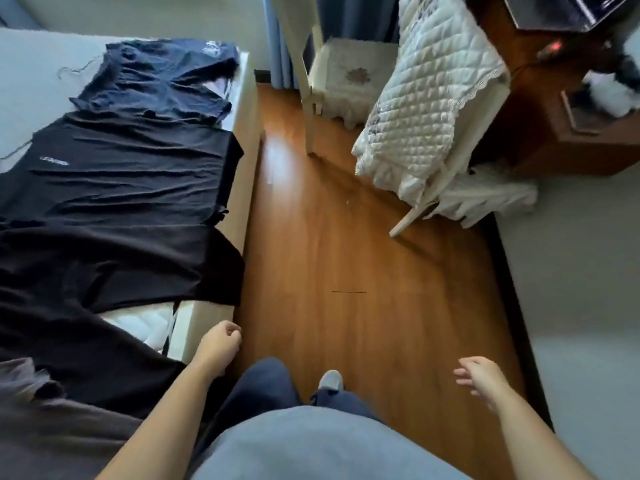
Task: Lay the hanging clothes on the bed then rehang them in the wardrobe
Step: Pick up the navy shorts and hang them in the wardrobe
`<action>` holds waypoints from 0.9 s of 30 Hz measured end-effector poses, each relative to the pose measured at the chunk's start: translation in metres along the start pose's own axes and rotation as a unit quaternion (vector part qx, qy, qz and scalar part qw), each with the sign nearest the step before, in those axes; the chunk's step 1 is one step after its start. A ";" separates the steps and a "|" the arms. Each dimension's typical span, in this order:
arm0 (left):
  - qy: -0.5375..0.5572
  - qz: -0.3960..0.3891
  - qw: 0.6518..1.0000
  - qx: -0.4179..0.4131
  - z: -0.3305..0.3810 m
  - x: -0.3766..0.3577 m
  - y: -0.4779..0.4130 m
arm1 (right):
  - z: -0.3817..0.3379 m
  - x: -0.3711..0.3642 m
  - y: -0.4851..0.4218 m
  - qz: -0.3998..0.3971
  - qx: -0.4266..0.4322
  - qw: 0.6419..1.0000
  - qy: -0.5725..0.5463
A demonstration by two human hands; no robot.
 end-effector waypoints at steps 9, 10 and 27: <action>-0.015 0.053 0.998 0.023 0.070 0.080 -0.094 | -0.131 -0.079 -0.074 -0.055 -0.021 0.998 -0.025; 0.020 0.057 0.997 0.040 0.069 0.096 -0.108 | -0.163 -0.089 -0.084 -0.065 -0.007 0.998 0.006; 0.212 0.086 0.968 0.100 0.219 0.277 -0.303 | -0.667 -0.224 -0.181 -0.200 0.209 0.939 0.188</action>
Point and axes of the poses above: each hand's wrist, its own y-axis away from the middle knuckle, its own x-axis out of the back of the hand, z = x × y, the point moved 2 cm from there along -y, towards the middle knuckle, and after that the axes turned 11 degrees about -z, right-handed, at the moved point
